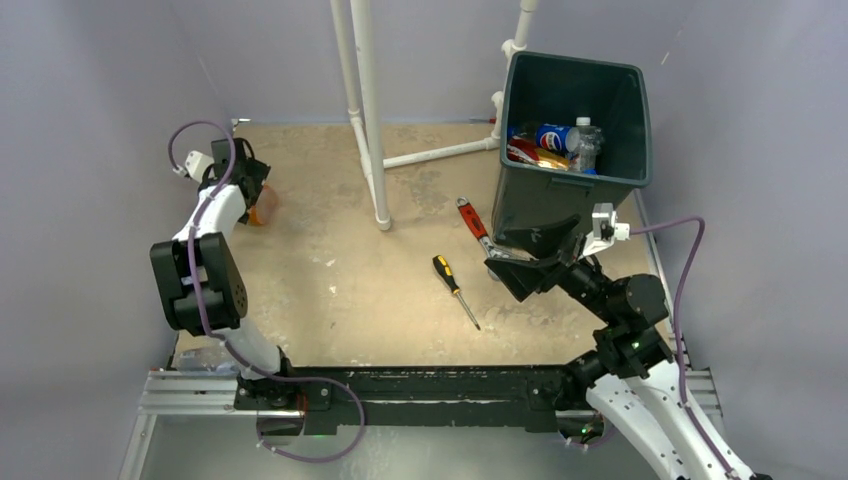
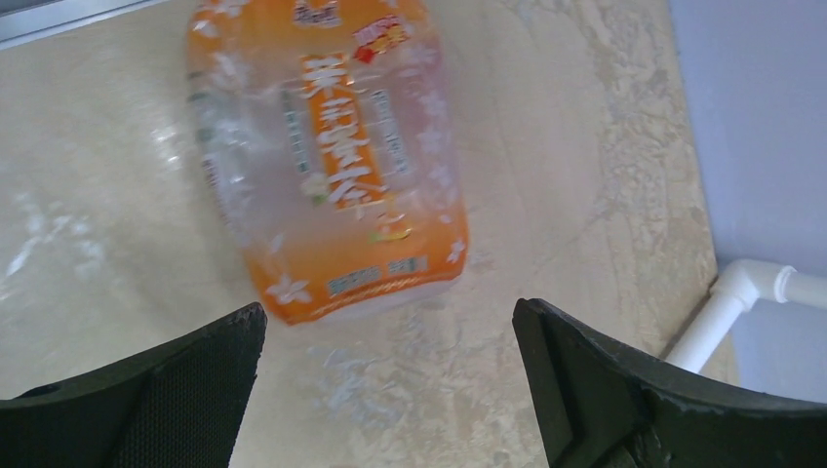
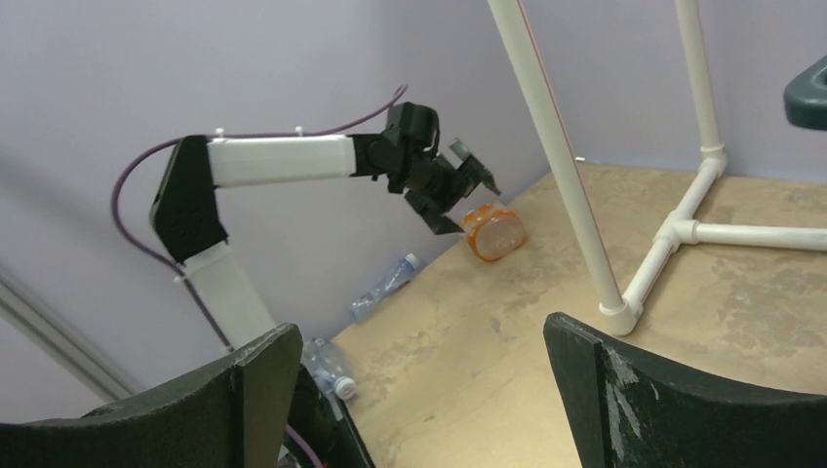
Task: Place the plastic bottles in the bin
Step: Move the plastic bottle to the center of the board.
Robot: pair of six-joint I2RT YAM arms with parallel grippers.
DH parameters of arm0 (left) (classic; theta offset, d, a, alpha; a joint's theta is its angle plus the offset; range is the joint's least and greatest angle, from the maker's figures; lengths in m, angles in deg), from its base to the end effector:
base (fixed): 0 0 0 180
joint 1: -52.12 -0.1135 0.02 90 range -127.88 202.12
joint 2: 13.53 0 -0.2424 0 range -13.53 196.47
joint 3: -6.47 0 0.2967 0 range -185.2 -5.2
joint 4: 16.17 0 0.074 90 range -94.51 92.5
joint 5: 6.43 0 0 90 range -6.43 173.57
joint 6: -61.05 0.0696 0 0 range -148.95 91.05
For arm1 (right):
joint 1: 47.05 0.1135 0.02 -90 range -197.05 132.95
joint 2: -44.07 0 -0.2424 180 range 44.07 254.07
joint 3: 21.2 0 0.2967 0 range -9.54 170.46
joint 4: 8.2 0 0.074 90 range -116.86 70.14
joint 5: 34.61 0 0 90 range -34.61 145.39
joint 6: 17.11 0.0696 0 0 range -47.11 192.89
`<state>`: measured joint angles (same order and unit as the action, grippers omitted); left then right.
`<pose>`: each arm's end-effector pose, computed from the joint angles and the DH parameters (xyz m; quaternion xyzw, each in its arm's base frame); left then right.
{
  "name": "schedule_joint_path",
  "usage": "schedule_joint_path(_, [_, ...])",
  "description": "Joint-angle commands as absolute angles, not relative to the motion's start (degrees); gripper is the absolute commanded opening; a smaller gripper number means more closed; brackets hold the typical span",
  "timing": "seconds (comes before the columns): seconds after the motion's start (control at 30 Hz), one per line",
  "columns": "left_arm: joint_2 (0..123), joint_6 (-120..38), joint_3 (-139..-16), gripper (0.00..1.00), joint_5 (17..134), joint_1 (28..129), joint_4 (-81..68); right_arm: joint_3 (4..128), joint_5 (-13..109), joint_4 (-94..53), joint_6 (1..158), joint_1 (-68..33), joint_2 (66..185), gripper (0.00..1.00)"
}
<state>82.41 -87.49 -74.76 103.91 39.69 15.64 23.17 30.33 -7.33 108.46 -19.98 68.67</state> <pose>0.4126 0.1157 0.1782 -0.5840 0.7065 0.0081 0.3997 0.1710 0.1205 0.3631 -0.1368 0.5671 0.5227 0.6216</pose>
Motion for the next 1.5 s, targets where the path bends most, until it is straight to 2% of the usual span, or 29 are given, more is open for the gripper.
schedule_joint_path(0.0, [87.55, -83.1, -80.94, 0.99, 97.13, 37.95, 10.04, 23.76, 31.16, -8.82, 106.36, -18.0, 66.99, 0.99])
schedule_joint_path(0.6, [98.85, -86.56, -84.46, 0.99, 93.17, 35.09, 12.2, 22.45, 33.76, -10.43, 104.01, -16.99, 67.86, 0.99])
schedule_joint_path(0.8, [99.81, -85.49, -81.23, 0.86, 88.31, 35.15, 8.76, 22.26, 34.33, -10.03, 104.18, -17.04, 68.86, 0.99])
schedule_joint_path(1.07, [97.24, -81.08, -75.47, 0.57, 82.02, 36.55, 6.27, 22.16, 33.89, -7.36, 105.5, -17.05, 70.89, 0.99])
schedule_joint_path(1.23, [92.58, -80.21, -69.12, 0.5, 80.21, 38.76, 5.08, 22.08, 32.86, -5.58, 106.77, -16.99, 71.92, 0.99])
schedule_joint_path(1.47, [80.39, -77.68, -57.11, 0.48, 82.13, 43.26, 6.55, 22.04, 32.53, -6.22, 106.63, -16.99, 71.22, 0.99])
